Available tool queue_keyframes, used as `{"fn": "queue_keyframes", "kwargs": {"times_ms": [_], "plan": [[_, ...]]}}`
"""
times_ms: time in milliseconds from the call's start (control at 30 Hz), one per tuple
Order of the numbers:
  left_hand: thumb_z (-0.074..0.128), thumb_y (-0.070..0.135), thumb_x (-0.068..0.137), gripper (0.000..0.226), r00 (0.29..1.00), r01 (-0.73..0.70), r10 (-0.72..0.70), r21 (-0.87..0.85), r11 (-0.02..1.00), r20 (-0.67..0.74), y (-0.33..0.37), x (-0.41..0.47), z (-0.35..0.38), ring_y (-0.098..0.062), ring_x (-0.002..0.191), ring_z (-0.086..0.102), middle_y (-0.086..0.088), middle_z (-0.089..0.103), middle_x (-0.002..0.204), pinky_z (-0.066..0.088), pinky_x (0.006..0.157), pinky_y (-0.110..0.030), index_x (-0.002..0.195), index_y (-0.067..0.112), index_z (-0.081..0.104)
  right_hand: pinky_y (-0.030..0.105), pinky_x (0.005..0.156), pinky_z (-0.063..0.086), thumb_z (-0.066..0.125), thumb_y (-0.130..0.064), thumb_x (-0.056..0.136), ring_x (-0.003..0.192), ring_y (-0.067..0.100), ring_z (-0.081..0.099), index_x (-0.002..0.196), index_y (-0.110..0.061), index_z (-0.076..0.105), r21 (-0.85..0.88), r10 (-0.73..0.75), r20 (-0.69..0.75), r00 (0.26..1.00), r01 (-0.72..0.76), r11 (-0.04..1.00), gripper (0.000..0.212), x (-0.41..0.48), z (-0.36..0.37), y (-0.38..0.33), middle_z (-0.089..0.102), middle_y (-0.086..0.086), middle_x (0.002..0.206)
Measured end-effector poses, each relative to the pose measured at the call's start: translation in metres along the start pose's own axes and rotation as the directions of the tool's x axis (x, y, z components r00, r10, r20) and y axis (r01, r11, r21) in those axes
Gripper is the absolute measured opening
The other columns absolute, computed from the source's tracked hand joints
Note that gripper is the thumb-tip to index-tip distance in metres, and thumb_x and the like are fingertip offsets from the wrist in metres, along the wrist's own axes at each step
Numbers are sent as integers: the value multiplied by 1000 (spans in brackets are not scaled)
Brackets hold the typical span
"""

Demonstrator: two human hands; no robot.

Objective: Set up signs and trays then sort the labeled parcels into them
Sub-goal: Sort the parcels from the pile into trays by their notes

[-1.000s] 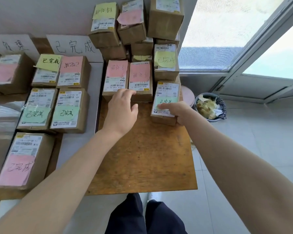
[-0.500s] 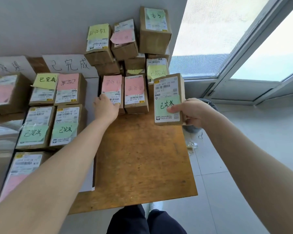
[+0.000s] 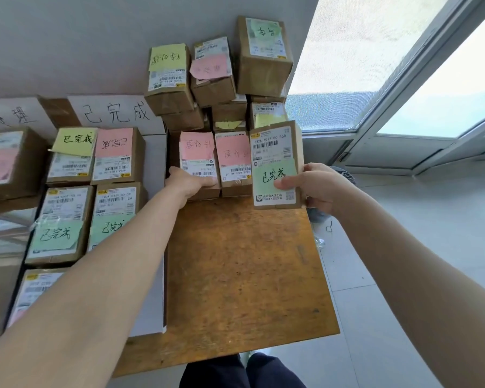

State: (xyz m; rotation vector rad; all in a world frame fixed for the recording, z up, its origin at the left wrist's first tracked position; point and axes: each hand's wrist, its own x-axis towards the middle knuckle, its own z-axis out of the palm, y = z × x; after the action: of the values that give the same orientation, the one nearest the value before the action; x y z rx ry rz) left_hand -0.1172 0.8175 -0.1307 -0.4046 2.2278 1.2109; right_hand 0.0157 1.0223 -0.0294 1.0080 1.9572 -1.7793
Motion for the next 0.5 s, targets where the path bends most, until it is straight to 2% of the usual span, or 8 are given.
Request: {"fn": "queue_keyframes", "kwargs": {"times_ms": [100,200,333,367,467,500], "plan": [[88,38,53,88,998,29,-29,-15,999,50,3,1,-2,-21,104,58,-3,60,116,48,93,-40,126,13,47,25,52,56,71,-2,79,74,16,71,94,-11,61,15,16,10,1000,-16,1000,20,0,4,-1,72,6,91],[82,33,67,61,997,38,-35,-42,998,68,5,-6,-8,-21,102,58,-5,61,112,49,91,-38,118,14,55,26,53,56,71,-1,79,76,18,72,101,-8,61,34,10,-2,1000,-10,999,25,-1,7,-1,73,8,95],[73,21,80,34,991,34,-18,-118,992,130,4,-15,-16,-11,74,57,-3,61,98,46,62,-25,107,15,53,23,51,54,72,0,78,74,18,73,107,-7,62,49,0,-21,1000,1,999,31,-3,12,-3,73,8,95],[73,20,81,33,990,26,-8,-127,992,139,3,-18,-20,-10,74,58,-2,61,97,46,63,-25,108,14,54,23,50,53,73,-1,78,74,17,73,108,-7,62,45,0,-24,1000,1,999,33,-4,13,-3,74,7,95],[75,23,78,38,993,-16,32,-143,990,115,-3,-31,-33,-16,93,63,-2,66,107,50,88,-35,112,17,58,20,47,51,72,-3,79,74,16,72,109,-7,61,18,-3,-14,1000,4,1000,33,-11,18,-5,73,5,96],[75,24,78,37,993,-36,52,-147,989,106,-5,-35,-38,-16,95,63,-1,66,108,50,90,-36,111,18,59,19,46,50,71,-3,80,74,15,72,109,-8,61,7,-10,-4,1000,10,1000,32,-14,20,-6,73,5,97]]}}
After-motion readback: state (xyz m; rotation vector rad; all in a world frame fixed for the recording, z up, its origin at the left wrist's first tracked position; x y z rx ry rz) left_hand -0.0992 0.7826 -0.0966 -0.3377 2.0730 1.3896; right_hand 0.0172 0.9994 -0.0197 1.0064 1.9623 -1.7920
